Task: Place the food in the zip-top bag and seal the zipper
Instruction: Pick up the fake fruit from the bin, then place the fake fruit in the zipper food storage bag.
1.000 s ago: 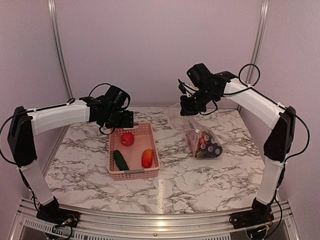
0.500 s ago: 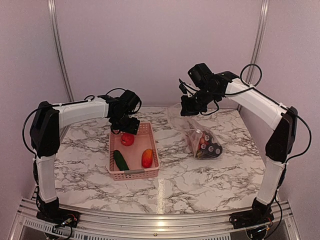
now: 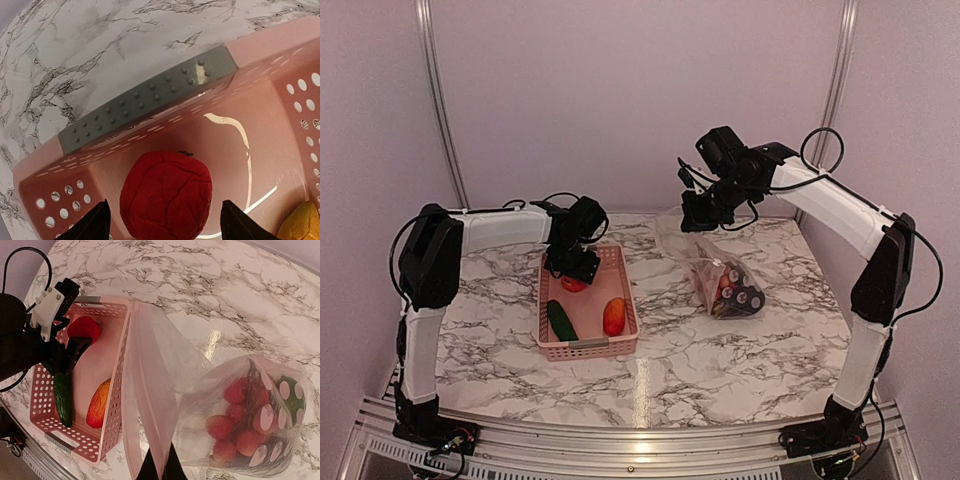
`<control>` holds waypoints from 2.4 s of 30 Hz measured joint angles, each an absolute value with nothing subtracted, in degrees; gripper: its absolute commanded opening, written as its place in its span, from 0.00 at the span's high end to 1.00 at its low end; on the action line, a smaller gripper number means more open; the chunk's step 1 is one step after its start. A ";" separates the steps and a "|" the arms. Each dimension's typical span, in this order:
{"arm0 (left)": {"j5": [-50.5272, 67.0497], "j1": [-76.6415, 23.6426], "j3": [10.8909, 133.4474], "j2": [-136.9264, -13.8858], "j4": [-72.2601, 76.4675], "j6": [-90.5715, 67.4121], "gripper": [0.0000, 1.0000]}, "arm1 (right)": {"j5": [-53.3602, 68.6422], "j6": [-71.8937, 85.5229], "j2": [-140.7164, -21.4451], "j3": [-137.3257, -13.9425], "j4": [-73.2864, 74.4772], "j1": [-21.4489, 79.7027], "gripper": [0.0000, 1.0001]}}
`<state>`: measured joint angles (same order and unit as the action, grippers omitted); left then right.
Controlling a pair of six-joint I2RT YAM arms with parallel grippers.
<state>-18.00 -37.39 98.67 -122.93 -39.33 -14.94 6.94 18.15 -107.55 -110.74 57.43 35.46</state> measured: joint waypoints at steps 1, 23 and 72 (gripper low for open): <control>-18.06 -37.39 98.74 -123.35 -39.33 -14.90 0.23 | 7.01 18.15 -107.55 -110.72 57.43 35.46 1.00; -14.09 -37.45 101.01 -118.78 -40.10 -16.49 0.55 | 7.22 18.11 -107.55 -110.74 57.43 35.46 1.00; 3.68 -46.81 98.72 -118.24 0.21 -40.12 0.57 | 11.11 18.37 -109.65 -119.44 61.10 35.29 1.00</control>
<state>3.68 -46.81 98.72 -118.24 0.21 -40.12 11.11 18.37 -109.65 -119.44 61.10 35.29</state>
